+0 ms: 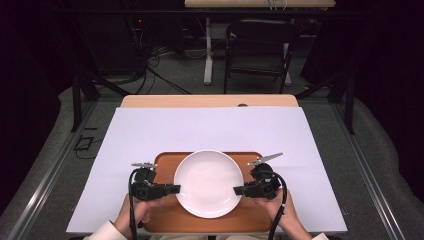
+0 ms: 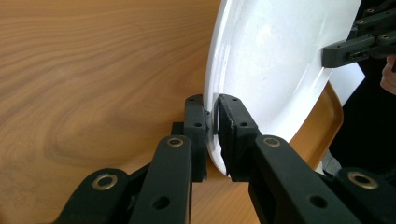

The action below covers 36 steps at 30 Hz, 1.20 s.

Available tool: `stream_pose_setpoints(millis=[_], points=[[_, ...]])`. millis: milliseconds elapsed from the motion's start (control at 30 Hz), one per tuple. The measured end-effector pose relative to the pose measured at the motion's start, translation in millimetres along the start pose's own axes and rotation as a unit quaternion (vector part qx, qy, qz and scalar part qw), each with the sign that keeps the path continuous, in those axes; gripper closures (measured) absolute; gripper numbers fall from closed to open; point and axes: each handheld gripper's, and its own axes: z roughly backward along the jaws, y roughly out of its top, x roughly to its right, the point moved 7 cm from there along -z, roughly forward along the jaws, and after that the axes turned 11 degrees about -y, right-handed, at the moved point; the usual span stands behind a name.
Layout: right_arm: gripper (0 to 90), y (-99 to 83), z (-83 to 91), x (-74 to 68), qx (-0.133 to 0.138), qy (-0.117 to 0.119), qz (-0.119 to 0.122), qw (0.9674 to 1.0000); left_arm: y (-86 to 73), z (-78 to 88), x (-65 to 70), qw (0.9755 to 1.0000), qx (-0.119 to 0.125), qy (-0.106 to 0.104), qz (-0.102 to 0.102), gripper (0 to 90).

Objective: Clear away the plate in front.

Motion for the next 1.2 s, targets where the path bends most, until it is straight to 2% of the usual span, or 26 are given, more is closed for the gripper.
stream_pose_setpoints(millis=[333, 433, 467, 600, 633, 767, 900, 1000, 1033, 1067, 1200], points=[[68.6, -2.0, -12.8, 1.8, -0.020, -0.018, 0.000, 0.9996, -3.5, -8.0, -5.9, 0.9998, -0.007, 0.020, 0.002, 78.1], [65.4, -2.9, -17.1, 1.3, -0.029, -0.028, 0.006, 0.9992, -5.1, -11.2, -7.0, 0.9993, -0.017, 0.031, -0.008, 75.8], [64.2, -3.0, -18.8, 1.0, -0.030, -0.031, 0.009, 0.9990, -5.0, -11.9, -7.2, 0.9988, -0.022, 0.039, -0.018, 74.6], [60.8, -4.1, -21.2, 0.3, -0.035, -0.041, 0.020, 0.9983, -4.7, -12.6, -7.1, 0.9985, -0.023, 0.043, -0.025, 73.7], [57.7, -5.9, -24.5, 0.2, -0.043, -0.049, 0.030, 0.9974, -5.0, -13.5, -7.0, 0.9983, -0.023, 0.047, -0.027, 73.3], [54.0, -7.1, -28.6, 0.2, -0.053, -0.057, 0.034, 0.9964, -6.6, -15.2, -9.0, 0.9981, -0.029, 0.048, -0.024, 71.7], [51.2, -8.2, -31.6, 0.3, -0.059, -0.058, 0.036, 0.9959, -7.2, -15.7, -10.4, 0.9979, -0.033, 0.050, -0.024, 71.1], [48.1, -9.5, -33.1, 0.2, -0.066, -0.062, 0.044, 0.9950, -7.7, -15.8, -9.2, 0.9973, -0.038, 0.053, -0.033, 70.3], [44.0, -12.2, -35.4, -1.7, -0.080, -0.061, 0.043, 0.9940, -8.3, -16.1, -9.0, 0.9971, -0.041, 0.054, -0.035, 69.4], [43.5, -13.1, -35.8, -0.9, -0.083, -0.061, 0.052, 0.9933, -8.8, -16.2, -9.0, 0.9968, -0.044, 0.055, -0.036, 69.1], [41.6, -13.6, -35.5, -1.8, -0.085, -0.069, 0.065, 0.9919, -11.2, -16.2, -11.2, 0.9964, -0.051, 0.059, -0.033, 68.5]])
